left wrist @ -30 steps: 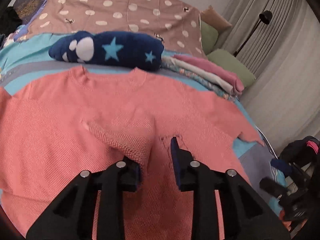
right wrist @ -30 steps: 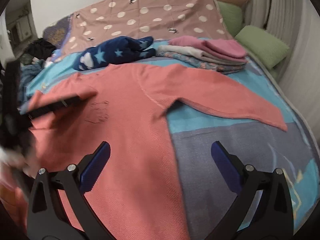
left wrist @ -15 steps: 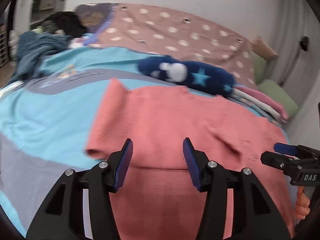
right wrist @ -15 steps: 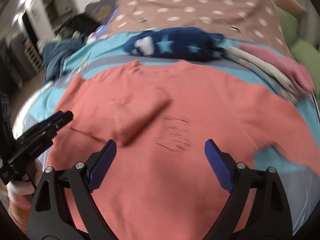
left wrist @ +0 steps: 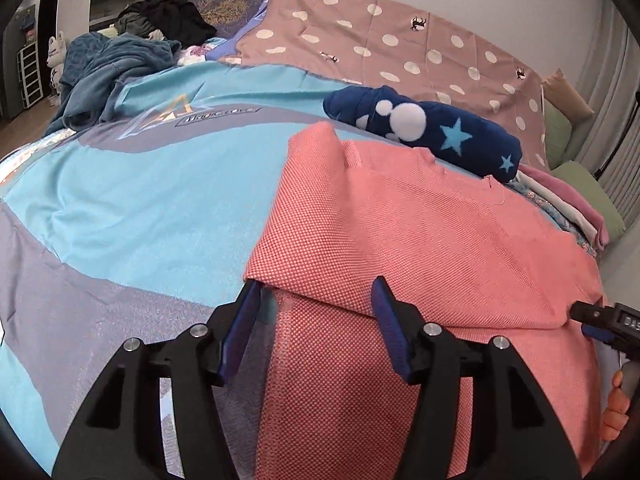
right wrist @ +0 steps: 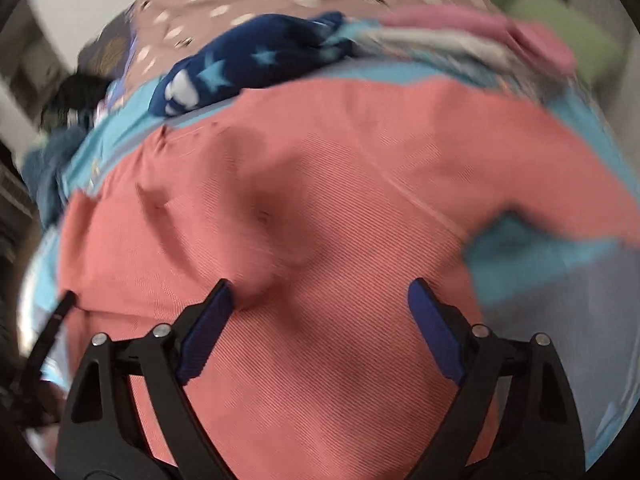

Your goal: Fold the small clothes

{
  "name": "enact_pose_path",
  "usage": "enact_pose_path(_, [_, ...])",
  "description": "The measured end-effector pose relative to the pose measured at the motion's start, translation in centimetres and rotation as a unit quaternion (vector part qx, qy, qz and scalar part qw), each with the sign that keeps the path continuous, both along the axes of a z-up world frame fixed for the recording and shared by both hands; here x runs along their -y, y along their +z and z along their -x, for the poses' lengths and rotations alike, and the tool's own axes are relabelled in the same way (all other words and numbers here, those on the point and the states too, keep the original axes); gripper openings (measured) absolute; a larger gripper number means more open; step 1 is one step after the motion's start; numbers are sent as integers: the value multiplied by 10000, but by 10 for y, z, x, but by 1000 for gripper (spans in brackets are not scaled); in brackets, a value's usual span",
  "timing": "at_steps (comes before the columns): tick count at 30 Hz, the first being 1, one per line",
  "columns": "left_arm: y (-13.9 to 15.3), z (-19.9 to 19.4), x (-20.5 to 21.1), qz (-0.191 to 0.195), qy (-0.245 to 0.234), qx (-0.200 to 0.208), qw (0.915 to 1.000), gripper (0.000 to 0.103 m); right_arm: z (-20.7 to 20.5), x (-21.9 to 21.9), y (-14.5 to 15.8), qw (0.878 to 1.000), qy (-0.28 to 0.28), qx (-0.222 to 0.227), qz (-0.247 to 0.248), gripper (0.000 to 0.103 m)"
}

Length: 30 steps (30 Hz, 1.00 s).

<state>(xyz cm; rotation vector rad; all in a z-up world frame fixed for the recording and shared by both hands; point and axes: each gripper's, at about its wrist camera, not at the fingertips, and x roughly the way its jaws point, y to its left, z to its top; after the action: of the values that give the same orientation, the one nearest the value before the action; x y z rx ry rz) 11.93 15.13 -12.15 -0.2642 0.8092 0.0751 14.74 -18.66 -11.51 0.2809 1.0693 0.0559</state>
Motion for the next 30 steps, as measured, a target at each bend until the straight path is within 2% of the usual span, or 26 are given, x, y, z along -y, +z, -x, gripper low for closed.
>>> enact_pose_path(6, [-1,4,-6,79,172,-112,9998,59,-13,8,2,9964,419,70,-736,86])
enact_pose_path(11, [-5,4,-9,199,173,-177,9995,59,-50,-2,-6,9965,489,20,-684,86])
enact_pose_path(13, [-5,3,-8,160,153,-180,9996,61,-58,-13,-5,9962,649,122,-569,80])
enact_pose_path(14, [-5,3,-8,151,143,-181,9996,61,-61,-19,-5,9964,702,153,-450,68])
enact_pose_path(15, [-5,4,-9,157,138,-180,9996,61,-64,-26,-4,9965,756,194,-290,53])
enact_pose_path(16, [-4,4,-9,163,115,-201,9996,61,-64,-30,-2,9962,823,222,-190,47])
enact_pose_path(18, [-3,4,-9,90,10,-293,9995,61,-63,-38,3,9947,974,323,17,3])
enact_pose_path(20, [-1,5,-13,-117,-64,-302,9995,61,-56,-27,16,9942,933,446,-288,4])
enact_pose_path(23, [-3,0,-26,-324,31,-365,9988,61,-47,0,45,9910,678,916,-697,4])
enact_pose_path(25, [-6,-5,-29,-313,21,-441,9985,61,-48,14,59,9911,404,1139,-559,4])
enact_pose_path(27, [-8,-7,-27,-388,1,-477,9981,61,-55,22,60,9920,260,1200,-291,6])
enact_pose_path(28, [-7,-7,-25,-462,-6,-465,9978,61,-61,24,52,9938,263,1053,-249,11])
enact_pose_path(30, [-7,-7,-24,-502,-9,-459,9977,61,-69,27,30,9979,212,579,-198,40])
